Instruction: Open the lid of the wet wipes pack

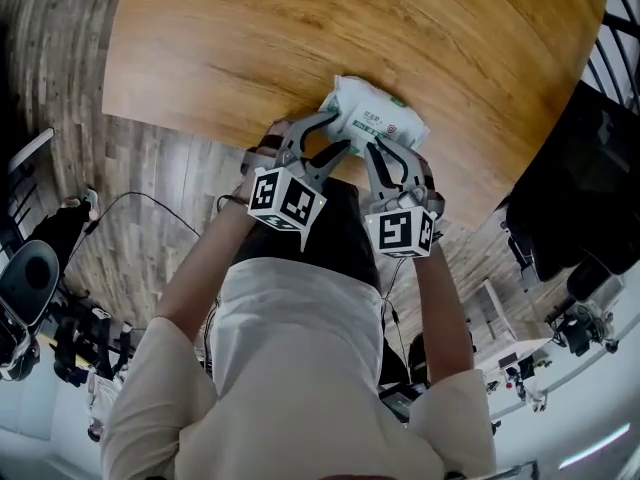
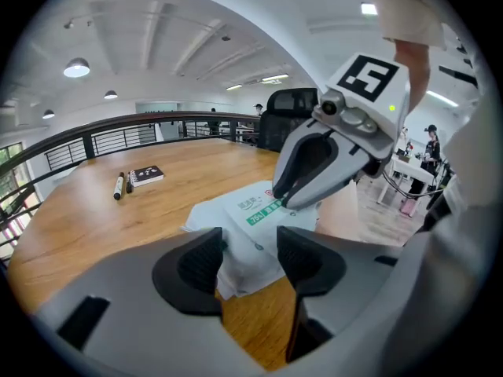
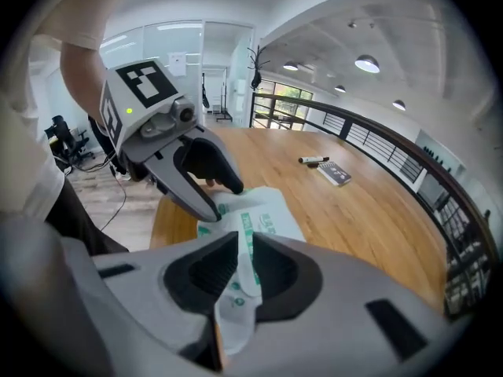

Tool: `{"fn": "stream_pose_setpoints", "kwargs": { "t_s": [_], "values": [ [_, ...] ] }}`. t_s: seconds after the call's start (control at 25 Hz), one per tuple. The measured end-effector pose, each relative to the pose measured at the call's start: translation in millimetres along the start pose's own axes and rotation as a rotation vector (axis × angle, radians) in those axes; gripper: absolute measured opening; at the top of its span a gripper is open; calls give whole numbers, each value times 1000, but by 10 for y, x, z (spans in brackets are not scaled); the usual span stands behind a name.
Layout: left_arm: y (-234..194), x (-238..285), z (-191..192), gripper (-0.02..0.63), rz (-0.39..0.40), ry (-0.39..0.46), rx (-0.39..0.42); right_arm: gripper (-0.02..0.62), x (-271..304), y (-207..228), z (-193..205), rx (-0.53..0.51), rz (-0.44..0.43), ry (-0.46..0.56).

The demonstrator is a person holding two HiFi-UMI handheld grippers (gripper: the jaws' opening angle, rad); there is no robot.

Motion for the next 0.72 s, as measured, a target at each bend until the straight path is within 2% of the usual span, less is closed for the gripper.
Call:
{"fn": "stream_pose_setpoints", "kwargs": {
  "t_s": [0.28, 0.72],
  "values": [
    [-5, 71, 52, 213, 2, -9, 18, 65, 116, -80, 29, -92, -4, -14],
    [-21, 113, 59, 213, 31, -50, 10, 66, 179, -199, 20, -283, 89, -72]
  ]
}}
Point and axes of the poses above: the fingertips, and each gripper's own axes: x forward along the fingers, y to its right, z out of its underside, the point moved 9 cm from there along -x, backward along the fingers
